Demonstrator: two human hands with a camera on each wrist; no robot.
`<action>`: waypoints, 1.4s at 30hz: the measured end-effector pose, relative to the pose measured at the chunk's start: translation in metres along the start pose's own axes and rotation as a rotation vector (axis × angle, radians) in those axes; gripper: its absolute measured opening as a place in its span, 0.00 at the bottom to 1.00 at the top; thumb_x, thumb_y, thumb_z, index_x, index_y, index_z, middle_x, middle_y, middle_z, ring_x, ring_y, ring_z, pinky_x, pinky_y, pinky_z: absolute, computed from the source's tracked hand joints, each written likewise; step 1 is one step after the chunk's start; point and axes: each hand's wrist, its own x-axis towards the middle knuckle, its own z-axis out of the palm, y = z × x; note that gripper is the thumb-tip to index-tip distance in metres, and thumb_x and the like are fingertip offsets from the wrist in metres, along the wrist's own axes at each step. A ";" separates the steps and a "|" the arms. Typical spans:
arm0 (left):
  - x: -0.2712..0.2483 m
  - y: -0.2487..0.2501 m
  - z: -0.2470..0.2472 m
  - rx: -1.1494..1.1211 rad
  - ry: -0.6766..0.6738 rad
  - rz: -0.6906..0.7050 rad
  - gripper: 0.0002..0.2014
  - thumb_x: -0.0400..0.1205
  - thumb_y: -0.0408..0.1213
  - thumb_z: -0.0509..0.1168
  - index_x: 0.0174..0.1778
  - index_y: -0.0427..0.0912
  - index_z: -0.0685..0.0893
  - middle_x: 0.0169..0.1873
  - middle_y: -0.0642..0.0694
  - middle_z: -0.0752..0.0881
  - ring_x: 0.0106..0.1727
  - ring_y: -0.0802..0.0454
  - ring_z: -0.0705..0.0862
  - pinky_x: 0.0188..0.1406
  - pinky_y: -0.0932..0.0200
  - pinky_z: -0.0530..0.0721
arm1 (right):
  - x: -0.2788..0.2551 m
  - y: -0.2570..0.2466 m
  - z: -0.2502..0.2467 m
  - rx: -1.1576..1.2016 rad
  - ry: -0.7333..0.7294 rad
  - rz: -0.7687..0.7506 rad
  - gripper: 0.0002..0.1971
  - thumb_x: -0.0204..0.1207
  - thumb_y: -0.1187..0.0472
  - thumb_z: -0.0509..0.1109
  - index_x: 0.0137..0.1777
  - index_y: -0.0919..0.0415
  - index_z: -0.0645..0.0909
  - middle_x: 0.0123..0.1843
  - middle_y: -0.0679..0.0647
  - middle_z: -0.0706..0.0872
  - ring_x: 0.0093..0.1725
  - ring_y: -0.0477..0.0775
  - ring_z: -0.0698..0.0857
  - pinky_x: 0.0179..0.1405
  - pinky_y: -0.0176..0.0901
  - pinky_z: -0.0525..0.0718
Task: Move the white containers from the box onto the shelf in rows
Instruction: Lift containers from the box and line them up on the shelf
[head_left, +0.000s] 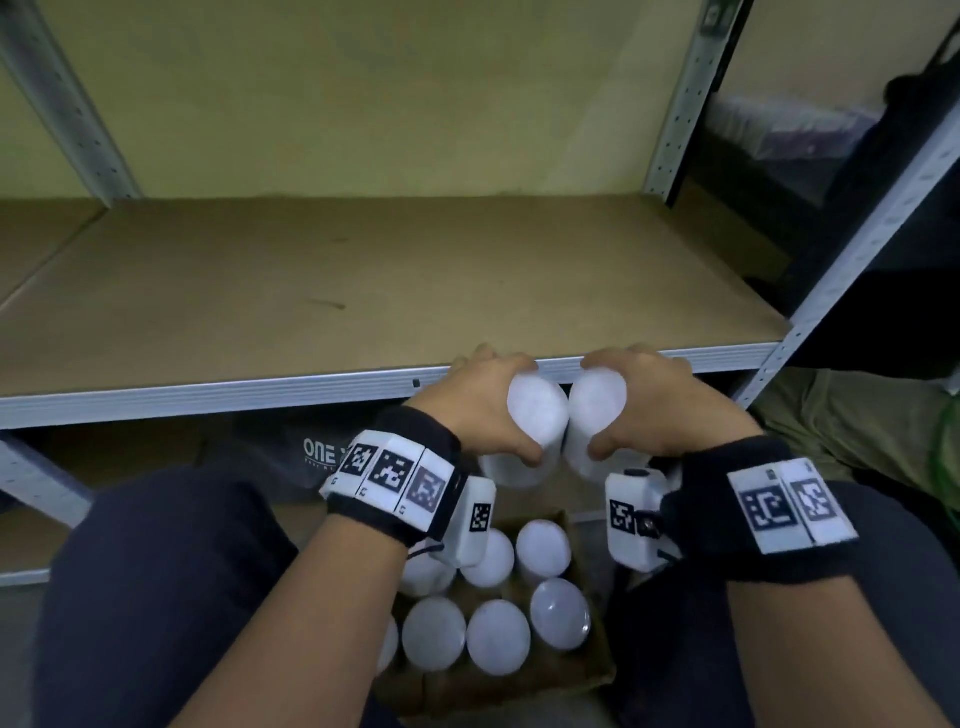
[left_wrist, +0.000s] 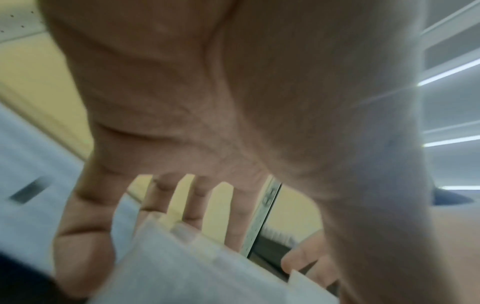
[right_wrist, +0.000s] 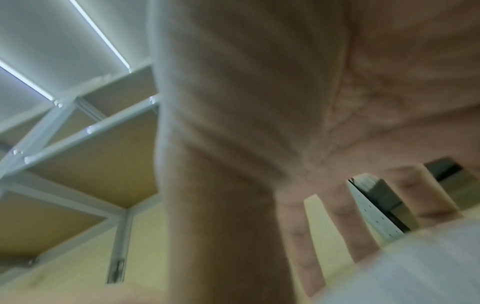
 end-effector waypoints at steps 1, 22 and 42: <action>-0.003 0.003 -0.009 -0.004 0.037 0.020 0.44 0.57 0.53 0.79 0.71 0.61 0.69 0.60 0.50 0.71 0.65 0.45 0.72 0.61 0.45 0.81 | -0.004 -0.002 -0.008 0.013 0.036 -0.031 0.46 0.56 0.55 0.83 0.75 0.39 0.67 0.72 0.47 0.69 0.73 0.62 0.66 0.60 0.59 0.83; 0.016 -0.016 -0.035 -0.193 0.656 0.035 0.20 0.70 0.44 0.74 0.59 0.50 0.82 0.67 0.53 0.76 0.71 0.52 0.72 0.65 0.65 0.66 | 0.047 -0.030 -0.005 0.347 0.558 -0.314 0.19 0.65 0.61 0.81 0.58 0.57 0.85 0.68 0.52 0.82 0.76 0.54 0.70 0.72 0.32 0.59; -0.004 -0.005 -0.059 0.016 0.549 0.108 0.12 0.79 0.36 0.66 0.58 0.49 0.82 0.52 0.58 0.76 0.62 0.57 0.73 0.51 0.75 0.61 | 0.035 -0.030 -0.011 0.156 0.581 -0.344 0.12 0.76 0.61 0.70 0.58 0.58 0.86 0.60 0.50 0.84 0.64 0.51 0.76 0.53 0.24 0.61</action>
